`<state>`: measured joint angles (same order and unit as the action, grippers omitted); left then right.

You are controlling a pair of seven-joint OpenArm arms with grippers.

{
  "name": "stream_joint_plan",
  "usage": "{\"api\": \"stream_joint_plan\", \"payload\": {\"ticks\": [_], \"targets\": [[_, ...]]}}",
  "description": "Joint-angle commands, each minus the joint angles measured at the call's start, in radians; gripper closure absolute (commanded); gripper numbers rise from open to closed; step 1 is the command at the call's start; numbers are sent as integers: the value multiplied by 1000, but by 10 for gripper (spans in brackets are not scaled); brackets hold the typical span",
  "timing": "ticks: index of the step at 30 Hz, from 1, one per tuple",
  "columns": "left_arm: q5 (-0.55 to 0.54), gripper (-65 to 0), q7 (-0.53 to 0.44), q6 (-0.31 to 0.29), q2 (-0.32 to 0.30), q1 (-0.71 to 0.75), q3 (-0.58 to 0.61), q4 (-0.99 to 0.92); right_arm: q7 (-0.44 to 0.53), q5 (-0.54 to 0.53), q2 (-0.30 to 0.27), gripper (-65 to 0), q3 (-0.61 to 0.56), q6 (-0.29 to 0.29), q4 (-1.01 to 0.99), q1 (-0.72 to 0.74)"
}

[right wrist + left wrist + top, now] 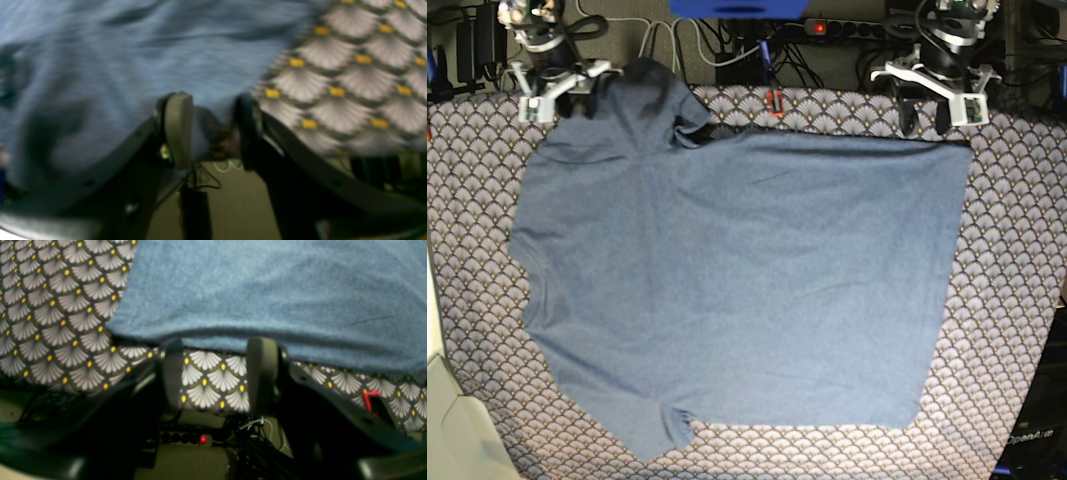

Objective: Fold the T-shirt properly
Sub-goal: 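Lower both grippers toward the shoulder corners of the blue T-shirt, then grasp the shirt's shoulder edges with both grippers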

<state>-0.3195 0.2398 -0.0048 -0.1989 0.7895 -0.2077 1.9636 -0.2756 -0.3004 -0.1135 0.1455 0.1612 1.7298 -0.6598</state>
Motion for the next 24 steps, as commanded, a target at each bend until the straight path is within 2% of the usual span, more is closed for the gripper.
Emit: {"api": "stream_joint_plan", "payload": {"ticks": [1,5,9,13,24], "targets": [[0,-303,-21,-5,-4,9,-3,20,-40,-9,-1,-235,-13,11,5,-12],[0,-303,-21,-5,-4,9,-5,20,-40,-9,-1,-200,-51,11,5,-8],[0,-303,-21,-2,-4,8,-5,20,-40,-9,-1,-114,-56,11,5,-5],[0,-303,-21,1,-4,-17,-6,13,-40,-9,-1,0,-56,11,5,5],[-2,-303,-21,2,2,-69,-22,-7,-41,-9,-4,0,-53,11,5,19]]}}
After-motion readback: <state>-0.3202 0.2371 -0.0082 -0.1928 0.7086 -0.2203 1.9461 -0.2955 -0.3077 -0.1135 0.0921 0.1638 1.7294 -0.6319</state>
